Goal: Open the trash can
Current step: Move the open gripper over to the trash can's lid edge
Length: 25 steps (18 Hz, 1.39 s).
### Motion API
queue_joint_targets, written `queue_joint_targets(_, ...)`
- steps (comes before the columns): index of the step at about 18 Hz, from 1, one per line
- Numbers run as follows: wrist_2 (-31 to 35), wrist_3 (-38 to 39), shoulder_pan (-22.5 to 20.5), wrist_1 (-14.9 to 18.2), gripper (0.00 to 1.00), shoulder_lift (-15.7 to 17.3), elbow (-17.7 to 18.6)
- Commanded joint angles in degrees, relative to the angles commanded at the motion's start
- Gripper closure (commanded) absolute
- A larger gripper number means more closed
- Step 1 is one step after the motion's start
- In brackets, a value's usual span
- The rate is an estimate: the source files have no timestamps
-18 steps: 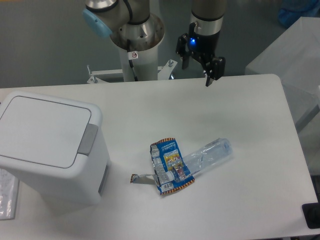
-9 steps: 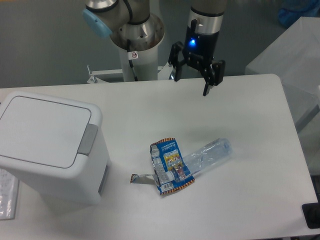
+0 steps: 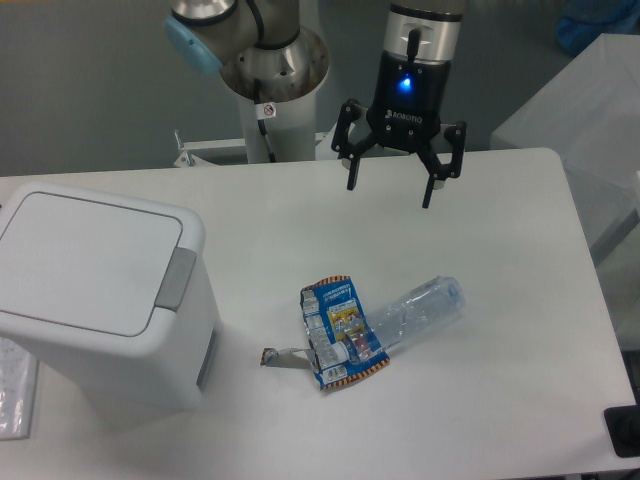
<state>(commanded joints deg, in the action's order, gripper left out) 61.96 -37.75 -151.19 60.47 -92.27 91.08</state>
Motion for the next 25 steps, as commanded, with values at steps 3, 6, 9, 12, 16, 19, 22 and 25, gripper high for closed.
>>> queue_joint_targets(3, 0.18, 9.69, 3.78, 0.00, 0.00, -4.40, -6.07)
queue_joint_targets(6, 0.26, 14.27, 5.98, 0.00, 0.00, -6.51, -8.81)
queue_joint_targets(9, 0.18, 16.21, 7.57, 0.00, 0.00, -6.52, -8.81)
queue_joint_targets(12, 0.61, 16.65, 8.62, 0.00, 0.00, -6.17, -8.20)
queue_joint_targets(16, 1.32, 15.95, 9.85, -0.17, 0.00, -6.25, -7.49)
queue_joint_targets(19, 2.02, 16.56, 11.61, -0.18, 0.00, -7.48, -7.49)
queue_joint_targets(22, 3.43, 16.74, 13.89, 0.00, 0.00, -7.84, -7.06)
queue_joint_targets(25, 3.52, 16.21, 15.30, -0.35, 0.00, -8.10, -5.13)
